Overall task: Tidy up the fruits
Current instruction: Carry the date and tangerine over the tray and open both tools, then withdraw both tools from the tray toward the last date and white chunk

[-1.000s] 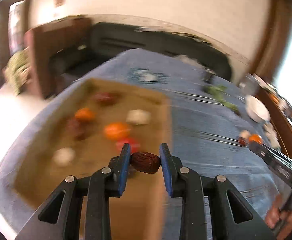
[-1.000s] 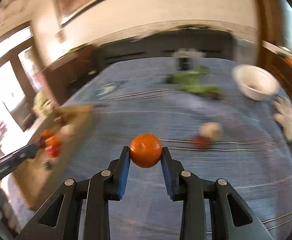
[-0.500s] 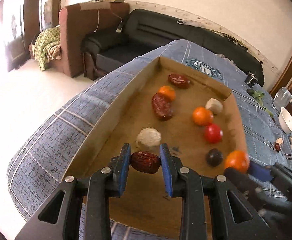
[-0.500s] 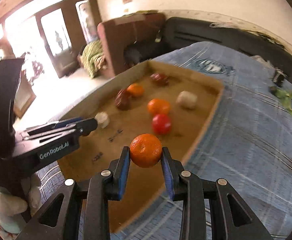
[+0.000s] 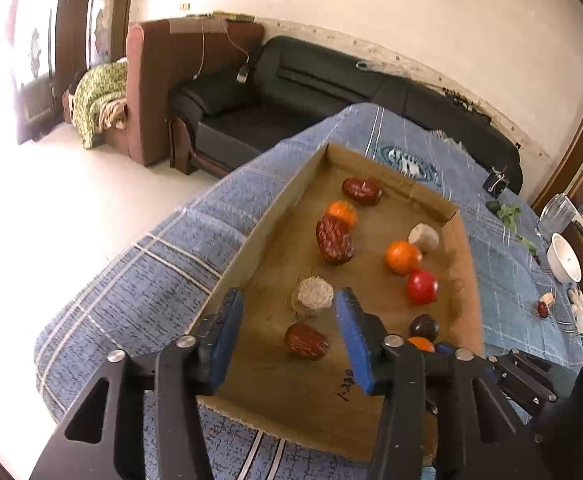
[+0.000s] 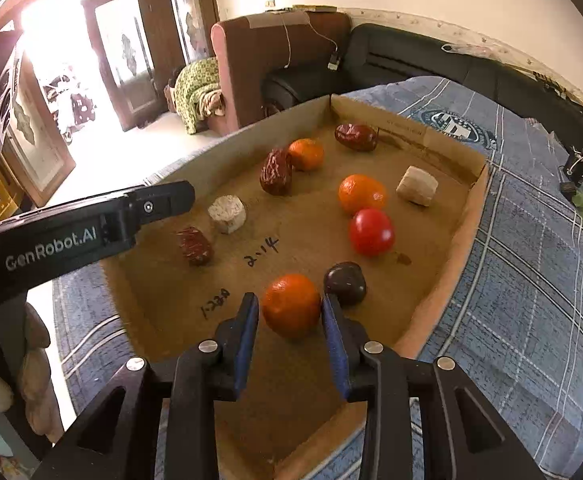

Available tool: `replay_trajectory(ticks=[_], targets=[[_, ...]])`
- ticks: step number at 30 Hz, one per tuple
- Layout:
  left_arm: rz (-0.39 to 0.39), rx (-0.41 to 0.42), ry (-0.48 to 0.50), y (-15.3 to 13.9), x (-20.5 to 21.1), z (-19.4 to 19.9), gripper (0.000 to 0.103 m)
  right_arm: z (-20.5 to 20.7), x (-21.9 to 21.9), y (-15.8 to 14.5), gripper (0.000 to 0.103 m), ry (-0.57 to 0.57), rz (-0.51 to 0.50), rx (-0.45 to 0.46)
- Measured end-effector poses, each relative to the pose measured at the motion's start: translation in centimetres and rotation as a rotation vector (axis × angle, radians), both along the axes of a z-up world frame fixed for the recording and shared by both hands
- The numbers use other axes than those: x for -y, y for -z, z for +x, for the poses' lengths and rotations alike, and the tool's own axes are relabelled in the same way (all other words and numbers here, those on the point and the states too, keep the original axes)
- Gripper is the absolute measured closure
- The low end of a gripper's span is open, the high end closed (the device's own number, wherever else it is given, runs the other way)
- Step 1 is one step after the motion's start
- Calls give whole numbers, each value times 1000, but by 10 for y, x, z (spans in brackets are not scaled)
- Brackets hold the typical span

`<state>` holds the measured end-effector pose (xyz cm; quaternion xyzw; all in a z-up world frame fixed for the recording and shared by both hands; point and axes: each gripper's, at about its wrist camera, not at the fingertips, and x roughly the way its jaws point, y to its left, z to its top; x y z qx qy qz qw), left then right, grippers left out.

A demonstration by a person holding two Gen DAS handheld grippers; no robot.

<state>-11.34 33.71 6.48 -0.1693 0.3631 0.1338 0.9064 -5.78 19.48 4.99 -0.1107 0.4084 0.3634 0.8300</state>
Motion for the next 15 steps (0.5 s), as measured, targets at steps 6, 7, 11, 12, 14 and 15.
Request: replay_trajectory(ticks=[6, 7, 11, 12, 14, 15], targets=[[55, 84, 41, -34, 36, -12, 16, -12, 41, -23, 48, 79, 75, 31], [54, 100, 70, -39, 46, -13, 16, -14, 52, -26, 45, 116, 92, 38], [80, 123, 162, -51, 87, -14, 16, -16, 105, -32, 37, 294, 186, 26], [112, 120, 180, -53, 102, -15, 16, -16, 118, -31, 36, 331, 217, 8], [156, 113, 207, -55, 122, -14, 16, -14, 145, -28, 35, 399, 263, -28], [175, 111, 219, -55, 130, -14, 16, -15, 155, -27, 35, 425, 270, -34]])
